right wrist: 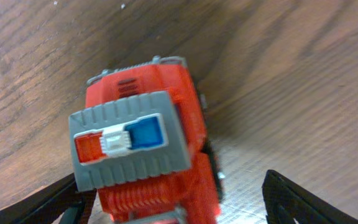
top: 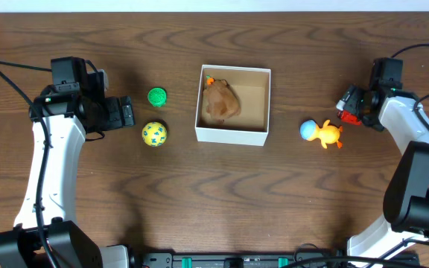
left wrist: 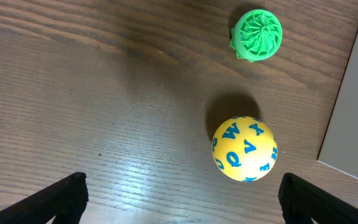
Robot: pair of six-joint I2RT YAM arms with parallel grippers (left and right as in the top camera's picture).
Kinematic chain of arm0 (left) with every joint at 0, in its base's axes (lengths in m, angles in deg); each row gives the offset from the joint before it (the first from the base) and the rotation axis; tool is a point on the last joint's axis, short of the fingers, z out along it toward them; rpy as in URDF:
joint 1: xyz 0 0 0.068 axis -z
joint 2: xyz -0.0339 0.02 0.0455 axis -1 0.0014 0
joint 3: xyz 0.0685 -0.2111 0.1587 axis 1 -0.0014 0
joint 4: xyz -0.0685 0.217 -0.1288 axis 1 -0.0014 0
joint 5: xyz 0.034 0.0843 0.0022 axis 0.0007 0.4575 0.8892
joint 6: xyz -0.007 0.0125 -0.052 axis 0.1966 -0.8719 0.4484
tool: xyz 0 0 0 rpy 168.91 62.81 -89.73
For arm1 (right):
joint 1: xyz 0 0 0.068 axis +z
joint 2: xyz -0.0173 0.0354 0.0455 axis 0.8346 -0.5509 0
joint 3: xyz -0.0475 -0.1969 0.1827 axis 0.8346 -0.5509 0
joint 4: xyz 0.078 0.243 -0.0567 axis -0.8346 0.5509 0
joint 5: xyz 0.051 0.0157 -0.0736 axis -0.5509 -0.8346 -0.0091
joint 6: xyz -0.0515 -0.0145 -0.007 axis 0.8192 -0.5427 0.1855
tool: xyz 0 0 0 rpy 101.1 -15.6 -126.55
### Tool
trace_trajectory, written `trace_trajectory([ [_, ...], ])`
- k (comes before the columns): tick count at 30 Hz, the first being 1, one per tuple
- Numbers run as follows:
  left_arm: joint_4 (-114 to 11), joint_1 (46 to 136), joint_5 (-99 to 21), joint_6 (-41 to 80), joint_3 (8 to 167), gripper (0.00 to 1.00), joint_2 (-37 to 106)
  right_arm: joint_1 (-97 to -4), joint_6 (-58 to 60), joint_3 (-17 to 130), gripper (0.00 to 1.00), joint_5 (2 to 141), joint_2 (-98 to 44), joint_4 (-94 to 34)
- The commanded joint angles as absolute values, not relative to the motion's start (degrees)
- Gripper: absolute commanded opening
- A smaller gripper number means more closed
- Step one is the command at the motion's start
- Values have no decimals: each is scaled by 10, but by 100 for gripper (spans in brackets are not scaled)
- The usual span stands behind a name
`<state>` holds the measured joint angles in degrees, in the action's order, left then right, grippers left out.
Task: Pack container
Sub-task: 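Move the right gripper to the red fire truck and grasp it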
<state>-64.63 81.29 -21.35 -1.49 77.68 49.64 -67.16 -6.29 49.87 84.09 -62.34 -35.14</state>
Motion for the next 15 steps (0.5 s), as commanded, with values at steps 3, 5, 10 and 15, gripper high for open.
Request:
trace_trajectory([
  [3, -648, 811, -211, -18, 786, 98, 497, -670, -56, 488, 84, 816, -649, -362],
  [5, -648, 811, -211, -18, 786, 98, 497, -670, -56, 488, 79, 816, -656, -362],
  [10, -648, 811, -211, -18, 786, 98, 497, -671, -56, 488, 75, 823, -667, -368],
  [15, -648, 811, -211, -18, 786, 98, 497, -671, -56, 488, 63, 822, -667, -388],
])
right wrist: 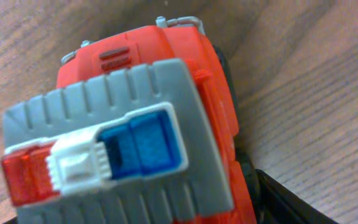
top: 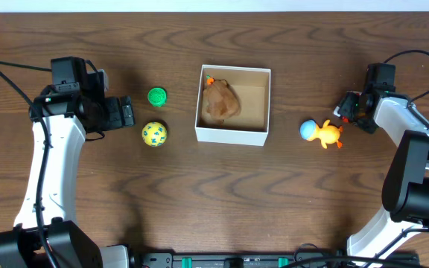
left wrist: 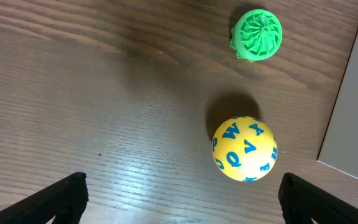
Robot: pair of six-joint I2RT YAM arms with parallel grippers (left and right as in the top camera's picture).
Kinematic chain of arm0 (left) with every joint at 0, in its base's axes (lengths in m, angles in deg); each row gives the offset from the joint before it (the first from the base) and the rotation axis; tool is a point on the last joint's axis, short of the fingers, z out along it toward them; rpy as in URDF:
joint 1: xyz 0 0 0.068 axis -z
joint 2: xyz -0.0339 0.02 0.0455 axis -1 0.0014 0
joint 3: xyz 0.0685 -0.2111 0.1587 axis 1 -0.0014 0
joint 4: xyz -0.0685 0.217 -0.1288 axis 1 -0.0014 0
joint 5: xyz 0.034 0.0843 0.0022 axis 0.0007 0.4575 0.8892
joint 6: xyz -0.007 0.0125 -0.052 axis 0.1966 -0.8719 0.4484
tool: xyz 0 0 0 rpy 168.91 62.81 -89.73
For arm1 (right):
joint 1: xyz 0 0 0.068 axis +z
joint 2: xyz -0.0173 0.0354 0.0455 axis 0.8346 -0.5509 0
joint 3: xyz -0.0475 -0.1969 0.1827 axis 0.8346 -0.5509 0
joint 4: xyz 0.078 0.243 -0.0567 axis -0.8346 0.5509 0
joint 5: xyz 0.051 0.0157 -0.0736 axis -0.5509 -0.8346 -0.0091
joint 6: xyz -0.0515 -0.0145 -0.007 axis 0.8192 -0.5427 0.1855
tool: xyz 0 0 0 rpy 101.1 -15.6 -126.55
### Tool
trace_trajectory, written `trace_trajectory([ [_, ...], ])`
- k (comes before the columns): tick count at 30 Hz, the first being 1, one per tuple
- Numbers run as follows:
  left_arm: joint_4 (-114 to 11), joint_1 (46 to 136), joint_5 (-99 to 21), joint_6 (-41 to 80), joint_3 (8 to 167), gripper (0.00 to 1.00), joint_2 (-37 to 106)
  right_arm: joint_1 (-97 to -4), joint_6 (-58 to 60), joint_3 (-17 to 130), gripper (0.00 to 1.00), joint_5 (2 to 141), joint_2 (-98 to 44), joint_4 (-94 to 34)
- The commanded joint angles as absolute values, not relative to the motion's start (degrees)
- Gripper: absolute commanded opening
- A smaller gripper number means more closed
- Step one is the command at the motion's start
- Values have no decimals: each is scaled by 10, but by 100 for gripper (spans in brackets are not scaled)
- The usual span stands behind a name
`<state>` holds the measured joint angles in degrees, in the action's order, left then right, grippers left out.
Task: Pack container
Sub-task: 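Move the right gripper to the red fire truck and grasp it, then lift the fire truck into the box beside the hamster and release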
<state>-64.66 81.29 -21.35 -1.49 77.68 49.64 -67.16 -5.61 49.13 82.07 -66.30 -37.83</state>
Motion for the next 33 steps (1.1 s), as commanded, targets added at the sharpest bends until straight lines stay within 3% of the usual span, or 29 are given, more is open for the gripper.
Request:
trace_trajectory([
  [1, -648, 811, -211, -18, 786, 98, 497, -671, -56, 489, 63, 820, -667, -392],
  [10, -648, 811, -211, -18, 786, 98, 497, -643, -31, 533, 59, 692, -627, -377],
  [18, -648, 811, -211, -18, 786, 98, 497, -516, -7, 590, 56, 688, -512, -336],
  [24, -648, 811, -211, -18, 786, 98, 497, -393, -51, 589, 50, 758, -493, -346],
  [33, -648, 811, -211, -18, 786, 98, 497, -291, -150, 589, 59, 881, -600, -370],
])
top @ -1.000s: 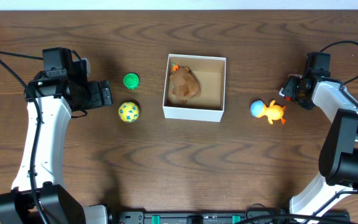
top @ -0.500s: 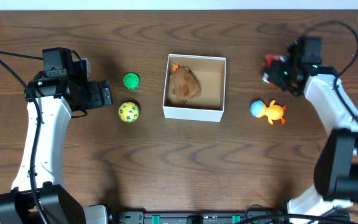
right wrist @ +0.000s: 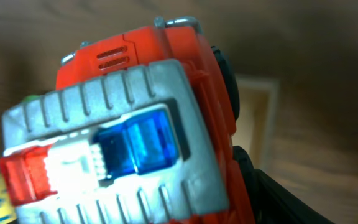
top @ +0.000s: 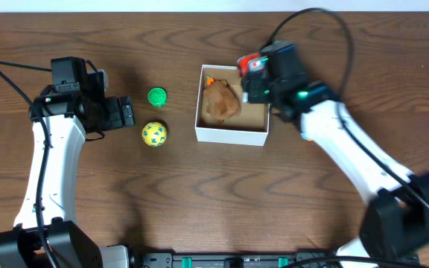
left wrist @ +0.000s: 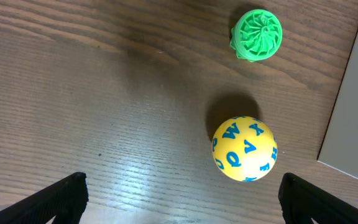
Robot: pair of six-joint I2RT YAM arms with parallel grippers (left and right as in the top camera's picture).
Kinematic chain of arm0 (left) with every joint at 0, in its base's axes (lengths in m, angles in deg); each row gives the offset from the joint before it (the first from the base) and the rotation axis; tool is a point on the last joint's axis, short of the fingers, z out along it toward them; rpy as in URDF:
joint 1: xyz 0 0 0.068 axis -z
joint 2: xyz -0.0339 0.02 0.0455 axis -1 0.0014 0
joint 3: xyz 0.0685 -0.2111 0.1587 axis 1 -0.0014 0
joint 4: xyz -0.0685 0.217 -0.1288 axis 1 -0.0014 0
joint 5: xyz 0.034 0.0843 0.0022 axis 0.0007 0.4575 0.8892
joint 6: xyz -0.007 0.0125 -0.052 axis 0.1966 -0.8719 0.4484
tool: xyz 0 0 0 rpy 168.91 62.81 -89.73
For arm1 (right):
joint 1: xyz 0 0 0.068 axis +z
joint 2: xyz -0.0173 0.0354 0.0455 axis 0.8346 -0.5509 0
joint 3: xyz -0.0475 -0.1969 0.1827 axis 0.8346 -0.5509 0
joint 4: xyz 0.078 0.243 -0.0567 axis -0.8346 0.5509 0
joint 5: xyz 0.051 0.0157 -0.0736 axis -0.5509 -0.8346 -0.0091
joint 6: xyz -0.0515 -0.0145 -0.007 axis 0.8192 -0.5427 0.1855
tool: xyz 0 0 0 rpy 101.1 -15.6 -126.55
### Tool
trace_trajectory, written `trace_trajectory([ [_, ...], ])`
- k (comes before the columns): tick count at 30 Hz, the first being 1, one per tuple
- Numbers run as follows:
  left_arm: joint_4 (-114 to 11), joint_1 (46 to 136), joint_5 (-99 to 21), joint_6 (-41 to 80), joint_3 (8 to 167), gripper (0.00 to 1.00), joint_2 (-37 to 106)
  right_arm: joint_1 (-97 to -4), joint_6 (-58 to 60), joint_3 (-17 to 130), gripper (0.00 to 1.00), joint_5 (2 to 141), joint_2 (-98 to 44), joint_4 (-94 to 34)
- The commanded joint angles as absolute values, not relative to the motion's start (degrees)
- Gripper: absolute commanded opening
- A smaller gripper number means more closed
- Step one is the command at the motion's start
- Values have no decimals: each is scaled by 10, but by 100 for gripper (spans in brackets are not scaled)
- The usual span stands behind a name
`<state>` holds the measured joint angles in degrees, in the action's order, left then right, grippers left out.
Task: Pack container
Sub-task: 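Lift the fire truck into the box beside the hamster and release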
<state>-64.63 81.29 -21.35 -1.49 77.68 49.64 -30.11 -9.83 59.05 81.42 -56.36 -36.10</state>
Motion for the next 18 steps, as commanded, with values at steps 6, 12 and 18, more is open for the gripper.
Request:
trace_trajectory([
  [6, -648, 811, -211, -18, 786, 98, 497, -291, -142, 590, 72, 873, -633, -407],
  [12, -648, 811, -211, -18, 786, 98, 497, -291, -111, 594, 86, 872, -592, -418],
  [18, -648, 811, -211, -18, 786, 98, 497, -294, -103, 594, 87, 874, -536, -407],
])
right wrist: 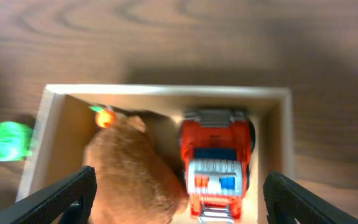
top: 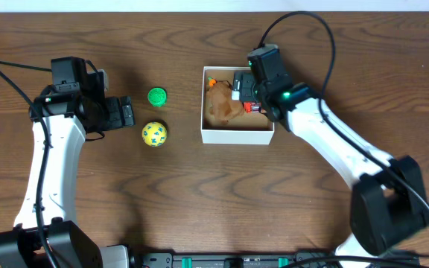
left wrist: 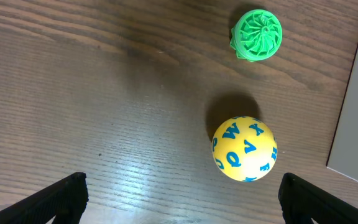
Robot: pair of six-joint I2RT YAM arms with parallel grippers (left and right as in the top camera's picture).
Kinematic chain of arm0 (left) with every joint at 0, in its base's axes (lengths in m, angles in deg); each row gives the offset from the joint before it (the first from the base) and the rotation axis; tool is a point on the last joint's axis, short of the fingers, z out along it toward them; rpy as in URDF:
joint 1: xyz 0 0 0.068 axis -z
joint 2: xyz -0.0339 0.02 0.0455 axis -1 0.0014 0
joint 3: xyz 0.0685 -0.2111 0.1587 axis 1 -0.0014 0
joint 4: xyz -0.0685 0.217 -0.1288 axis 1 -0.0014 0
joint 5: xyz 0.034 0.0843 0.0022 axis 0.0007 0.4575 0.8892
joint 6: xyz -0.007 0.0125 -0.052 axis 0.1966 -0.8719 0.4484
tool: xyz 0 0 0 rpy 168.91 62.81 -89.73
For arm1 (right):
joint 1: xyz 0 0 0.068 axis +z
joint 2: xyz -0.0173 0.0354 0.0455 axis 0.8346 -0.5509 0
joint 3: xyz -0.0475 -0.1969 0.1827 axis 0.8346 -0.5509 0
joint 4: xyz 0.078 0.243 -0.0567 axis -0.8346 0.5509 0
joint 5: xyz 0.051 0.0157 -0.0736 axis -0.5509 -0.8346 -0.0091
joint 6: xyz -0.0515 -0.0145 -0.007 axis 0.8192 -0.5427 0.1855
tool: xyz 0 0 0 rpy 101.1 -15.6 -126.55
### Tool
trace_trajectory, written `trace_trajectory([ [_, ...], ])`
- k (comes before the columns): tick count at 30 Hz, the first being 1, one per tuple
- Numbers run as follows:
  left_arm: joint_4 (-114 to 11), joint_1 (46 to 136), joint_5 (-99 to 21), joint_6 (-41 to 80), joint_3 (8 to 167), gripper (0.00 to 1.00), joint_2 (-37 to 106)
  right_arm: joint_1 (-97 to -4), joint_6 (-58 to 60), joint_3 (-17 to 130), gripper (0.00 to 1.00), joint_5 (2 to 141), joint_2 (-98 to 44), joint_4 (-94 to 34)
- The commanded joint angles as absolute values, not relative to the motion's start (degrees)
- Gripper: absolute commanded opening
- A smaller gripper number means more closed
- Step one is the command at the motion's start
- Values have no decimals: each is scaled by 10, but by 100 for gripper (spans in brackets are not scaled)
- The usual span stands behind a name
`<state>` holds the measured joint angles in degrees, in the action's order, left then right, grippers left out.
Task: Pack container
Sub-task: 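Lift the fire truck into the box beside the hamster and release, then lower the right gripper onto the orange duck and grasp it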
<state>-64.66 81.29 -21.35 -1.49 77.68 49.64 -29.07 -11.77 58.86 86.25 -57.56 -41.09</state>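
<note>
The white box (top: 237, 135) stands mid-table. Inside it lie a brown plush toy (right wrist: 135, 168) on the left and a red toy truck (right wrist: 216, 158) with a grey roof and blue light on the right. My right gripper (right wrist: 178, 205) hangs open just above the box (right wrist: 166, 91), its fingers wide apart either side of both toys, holding nothing. In the overhead view that gripper (top: 253, 91) partly hides the truck (top: 249, 97). A yellow letter ball (left wrist: 245, 148) and a green ribbed ball (left wrist: 257, 35) lie left of the box. My left gripper (left wrist: 179, 199) is open near the yellow ball.
The two balls, yellow (top: 154, 133) and green (top: 156, 96), lie between my left gripper (top: 125, 112) and the box. My right arm (top: 334, 145) stretches across the table from the right. The box's wall (left wrist: 353, 106) shows at the left wrist view's right edge.
My right gripper, then shut on the red truck over the box's back edge, is now open and the truck lies in the box beside the plush. The box has shifted slightly right.
My right gripper was open around the red truck at the far right of the table. Then it was shut on it there, then held it over the box. Now the truck lies in the box, let go. The left arm and both balls stayed put.
</note>
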Motion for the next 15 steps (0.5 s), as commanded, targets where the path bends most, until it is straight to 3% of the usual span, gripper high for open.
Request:
trace_trajectory([
  [1, -648, 811, -211, -18, 786, 98, 497, -298, -98, 594, 87, 879, -525, -399],
  [8, -648, 811, -211, -18, 786, 98, 497, -388, -97, 594, 91, 900, -463, -299],
  [15, -648, 811, -211, -18, 786, 98, 497, -515, -70, 588, 92, 861, -487, -192],
])
